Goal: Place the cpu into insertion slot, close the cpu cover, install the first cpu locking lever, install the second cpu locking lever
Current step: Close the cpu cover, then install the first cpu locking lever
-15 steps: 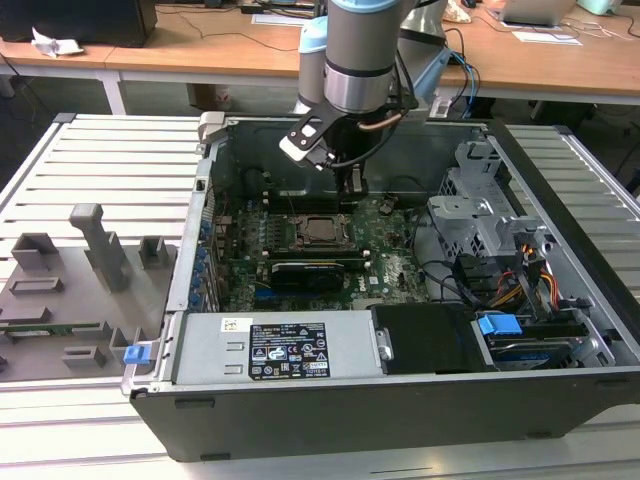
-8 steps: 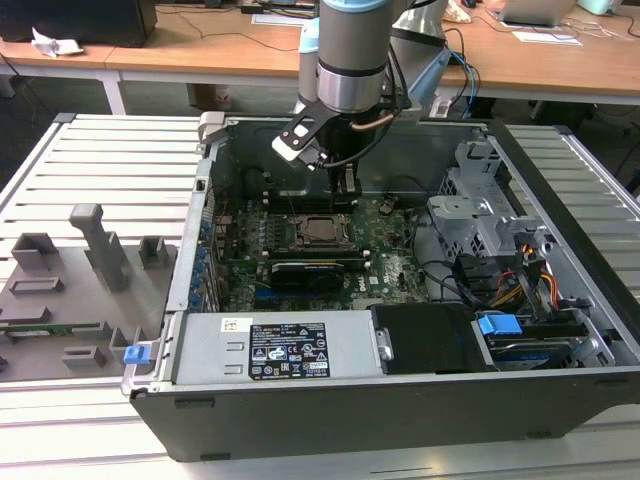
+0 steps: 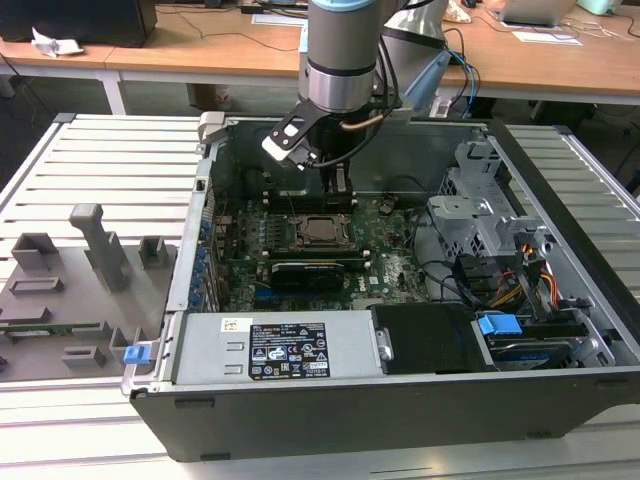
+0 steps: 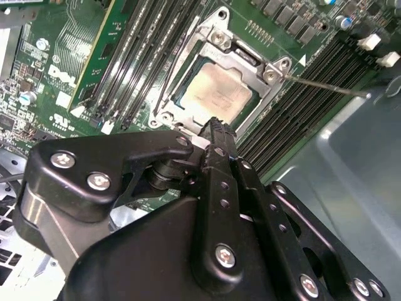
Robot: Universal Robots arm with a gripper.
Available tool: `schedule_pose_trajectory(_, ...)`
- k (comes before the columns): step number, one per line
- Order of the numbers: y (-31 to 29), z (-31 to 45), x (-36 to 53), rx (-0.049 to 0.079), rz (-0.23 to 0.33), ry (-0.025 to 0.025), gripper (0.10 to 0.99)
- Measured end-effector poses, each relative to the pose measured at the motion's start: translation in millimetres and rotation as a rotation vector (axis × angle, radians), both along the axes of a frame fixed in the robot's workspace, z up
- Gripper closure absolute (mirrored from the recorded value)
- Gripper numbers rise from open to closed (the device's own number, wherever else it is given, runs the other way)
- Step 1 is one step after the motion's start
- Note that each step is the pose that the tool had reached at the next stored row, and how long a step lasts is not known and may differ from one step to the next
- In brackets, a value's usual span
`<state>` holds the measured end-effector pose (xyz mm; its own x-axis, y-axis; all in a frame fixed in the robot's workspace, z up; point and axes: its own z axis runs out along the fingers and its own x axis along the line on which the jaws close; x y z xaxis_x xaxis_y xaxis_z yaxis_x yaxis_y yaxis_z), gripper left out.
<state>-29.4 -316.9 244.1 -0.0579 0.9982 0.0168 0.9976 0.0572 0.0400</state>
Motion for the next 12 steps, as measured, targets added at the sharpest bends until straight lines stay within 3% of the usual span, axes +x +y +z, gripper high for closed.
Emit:
schedule_pose_trajectory(7, 0.0, 0.0, -5.0, 0.0, 0.0, 0.0, 0.98)
schedule_pose_trajectory(12, 0.0, 6.1, -6.2, 0.0, 0.0, 0.0001, 0.98)
